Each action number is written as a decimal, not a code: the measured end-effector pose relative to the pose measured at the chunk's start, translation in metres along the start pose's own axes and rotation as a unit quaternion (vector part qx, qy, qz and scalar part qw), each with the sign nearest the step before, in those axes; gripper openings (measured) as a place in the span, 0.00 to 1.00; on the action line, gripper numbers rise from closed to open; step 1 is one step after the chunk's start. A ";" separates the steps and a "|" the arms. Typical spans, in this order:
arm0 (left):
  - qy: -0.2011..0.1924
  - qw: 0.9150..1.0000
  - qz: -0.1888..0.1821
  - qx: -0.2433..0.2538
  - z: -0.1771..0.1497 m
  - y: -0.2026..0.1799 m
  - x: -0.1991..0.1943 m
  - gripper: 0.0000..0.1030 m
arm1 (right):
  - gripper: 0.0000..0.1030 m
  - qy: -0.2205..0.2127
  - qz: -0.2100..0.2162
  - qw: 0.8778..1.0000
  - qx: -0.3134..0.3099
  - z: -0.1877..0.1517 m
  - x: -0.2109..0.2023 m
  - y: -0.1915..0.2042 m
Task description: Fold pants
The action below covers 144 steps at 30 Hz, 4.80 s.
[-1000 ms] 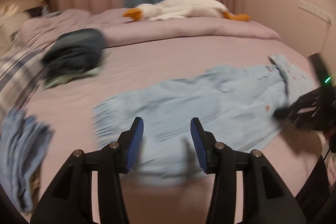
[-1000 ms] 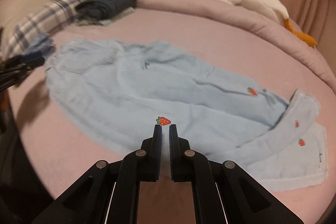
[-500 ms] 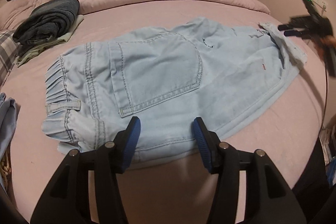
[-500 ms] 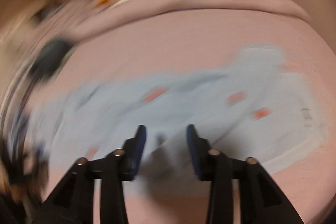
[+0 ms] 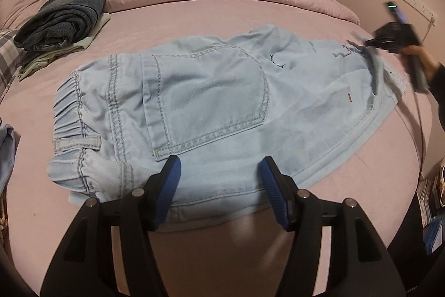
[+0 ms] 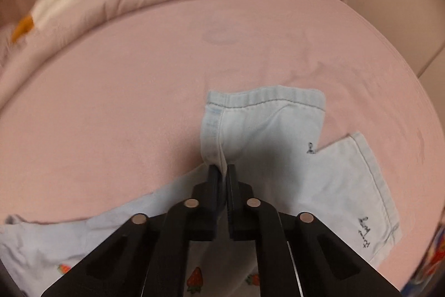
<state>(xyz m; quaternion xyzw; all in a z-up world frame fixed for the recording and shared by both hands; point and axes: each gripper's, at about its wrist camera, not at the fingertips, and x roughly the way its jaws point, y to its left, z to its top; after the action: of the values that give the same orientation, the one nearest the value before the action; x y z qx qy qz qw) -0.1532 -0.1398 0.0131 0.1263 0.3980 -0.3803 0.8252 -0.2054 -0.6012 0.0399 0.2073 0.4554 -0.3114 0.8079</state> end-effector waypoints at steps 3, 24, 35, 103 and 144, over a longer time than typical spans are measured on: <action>-0.003 1.000 -0.001 -0.001 0.000 0.001 0.000 0.59 | 0.05 -0.070 0.081 0.992 0.064 -0.020 -0.051 -0.040; 0.008 1.000 0.003 -0.014 0.003 0.001 0.000 0.63 | 0.24 -0.081 0.196 0.914 0.347 -0.135 -0.054 -0.202; 0.019 1.000 0.011 0.009 0.003 -0.002 -0.001 0.63 | 0.04 -0.041 0.120 0.949 0.288 -0.120 -0.045 -0.197; -0.023 0.999 0.011 -0.044 0.027 0.073 0.004 0.46 | 0.09 0.029 0.256 0.946 -0.195 -0.049 -0.037 0.233; 0.032 0.997 -0.028 -0.065 0.058 -0.055 0.036 0.65 | 0.41 -0.116 0.210 0.920 0.311 -0.142 -0.074 -0.277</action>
<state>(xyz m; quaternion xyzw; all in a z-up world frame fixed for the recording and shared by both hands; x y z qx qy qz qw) -0.1471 -0.2255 0.0292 0.0736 0.4517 -0.3720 0.8076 -0.5125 -0.6897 0.0186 0.5012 0.1853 -0.2821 0.7968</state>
